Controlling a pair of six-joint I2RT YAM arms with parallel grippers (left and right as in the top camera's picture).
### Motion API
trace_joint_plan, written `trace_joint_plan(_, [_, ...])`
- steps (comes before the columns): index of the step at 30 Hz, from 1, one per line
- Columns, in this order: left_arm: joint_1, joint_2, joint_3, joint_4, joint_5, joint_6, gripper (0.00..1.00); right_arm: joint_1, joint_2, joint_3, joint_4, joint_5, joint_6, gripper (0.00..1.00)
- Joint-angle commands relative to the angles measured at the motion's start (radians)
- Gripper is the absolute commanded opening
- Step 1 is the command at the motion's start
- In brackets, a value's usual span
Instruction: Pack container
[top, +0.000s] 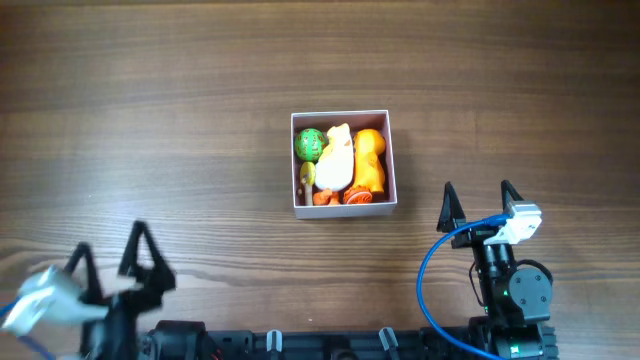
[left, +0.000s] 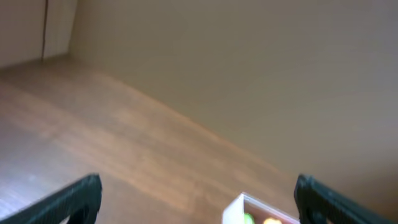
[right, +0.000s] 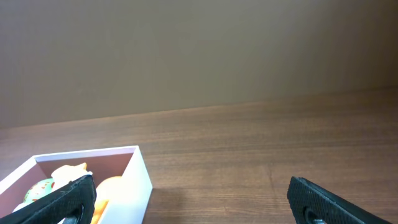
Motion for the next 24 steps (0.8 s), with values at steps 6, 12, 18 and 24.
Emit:
trace_joint_plan(6, [0.011, -0.119, -0.533, 0.556, 0.079, -0.014, 1.00, 0.000, -0.010, -0.001, 0.003, -0.016, -0.013, 1.00])
trace_joint_plan(12, [0.011, -0.119, -0.654, 0.635, 0.080, 0.025, 1.00, 0.000, -0.010, -0.001, 0.003, -0.016, -0.014, 1.00])
trace_joint_plan(18, [0.011, -0.120, -0.720, 0.634, 0.080, 0.051, 1.00, 0.000, -0.010, -0.001, 0.003, -0.016, -0.014, 1.00])
trace_joint_plan(24, [0.011, -0.121, -0.779, 0.635, 0.079, 0.051, 1.00, 0.000, -0.010, -0.001, 0.003, -0.016, -0.014, 1.00])
